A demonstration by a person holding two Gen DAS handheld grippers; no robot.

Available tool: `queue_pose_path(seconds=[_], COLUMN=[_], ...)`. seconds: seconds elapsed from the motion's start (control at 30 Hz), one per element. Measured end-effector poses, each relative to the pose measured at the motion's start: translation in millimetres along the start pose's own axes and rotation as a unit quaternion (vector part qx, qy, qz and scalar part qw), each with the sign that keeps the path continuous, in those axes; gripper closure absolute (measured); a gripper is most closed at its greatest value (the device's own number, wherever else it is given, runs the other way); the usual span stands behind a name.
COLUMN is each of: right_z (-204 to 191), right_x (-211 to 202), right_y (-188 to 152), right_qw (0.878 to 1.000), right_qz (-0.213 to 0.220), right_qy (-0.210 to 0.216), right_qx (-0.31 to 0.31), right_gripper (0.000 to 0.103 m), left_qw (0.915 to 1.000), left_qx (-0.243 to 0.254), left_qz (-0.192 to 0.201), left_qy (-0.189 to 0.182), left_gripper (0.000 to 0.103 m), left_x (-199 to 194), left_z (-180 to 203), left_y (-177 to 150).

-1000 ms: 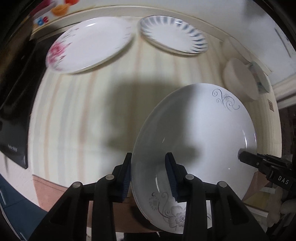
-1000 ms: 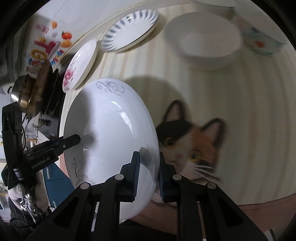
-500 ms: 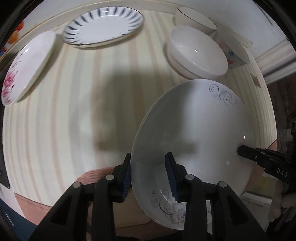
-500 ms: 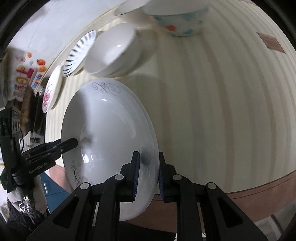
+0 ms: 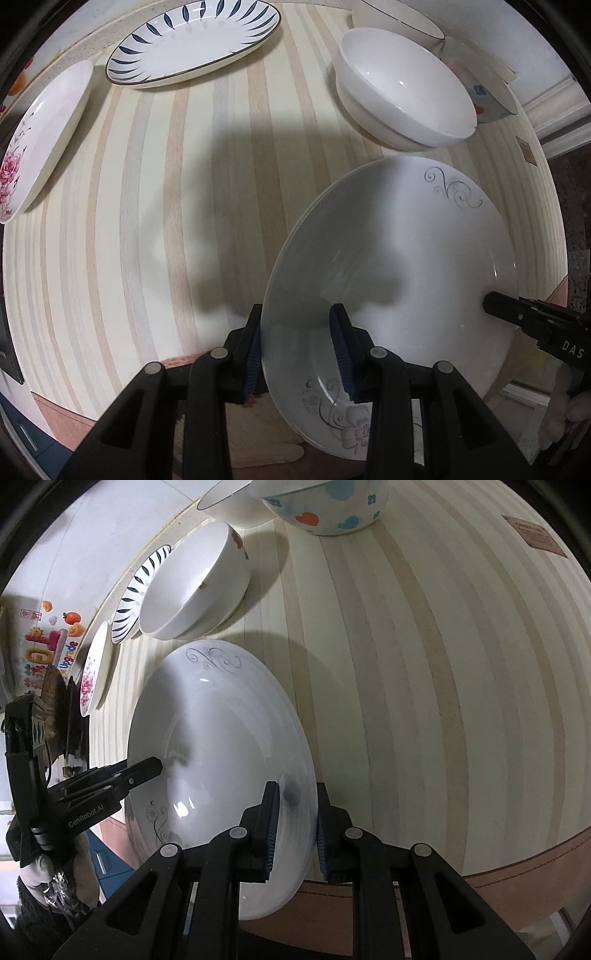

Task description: Organize plates and bowls

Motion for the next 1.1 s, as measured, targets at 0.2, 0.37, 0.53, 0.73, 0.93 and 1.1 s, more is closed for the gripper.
queue_pose_path(seconds=[0.2, 0.37, 0.53, 0.73, 0.93, 1.1], right_z=[2.4, 1.5, 4.0, -1.7, -66.4, -180.8], right_x=[0.7, 1.0, 1.1, -36.7, -85.9, -58.9], right_y=[-0.4, -1.8, -1.8, -5.5, -0.9, 36.3], right_qw=[1.000, 1.000, 1.000, 0.999, 0.996, 0.991], right_qz=[-0.003, -0.002, -0.009, 0.016, 0.062, 0.056], right_qy=[-0.004, 0.000, 0.012, -0.011, -0.051, 0.017], right_qx=[0.004, 0.013, 0.027, 0.034, -0.042, -0.121], right_gripper=[0.083, 0.083, 0.083, 0.082, 0.065, 0.065], left_qw=[1.0000, 1.0000, 1.0000, 0.9985, 0.9838, 0.9689], left_qx=[0.002, 0.002, -0.002, -0.040, -0.151, -0.228], left_qz=[0.001, 0.000, -0.003, 0.036, 0.090, 0.085], left_qy=[0.000, 0.000, -0.007, -0.002, 0.035, 0.044], left_gripper=[0.071, 0.071, 0.071, 0.071, 0.069, 0.069], left_x=[-1.3, -1.8, -3.4, -48.1, -99.3, -97.6], left_z=[2.7, 4.7, 0.7, -32.3, -123.8, -206.1], left_y=[-1.8, -1.7, -0.1, 1.4, 9.0, 16.6])
Point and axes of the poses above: each gripper's, at about its wrist camera, not at the fingertips, and x roughly the way its jaws point, z to its right, y to its top, the point moved 5 cm from there along x, roughly the way its jaws point, and after that the axes turned 4 degrees about y, right-handed, at the moved point
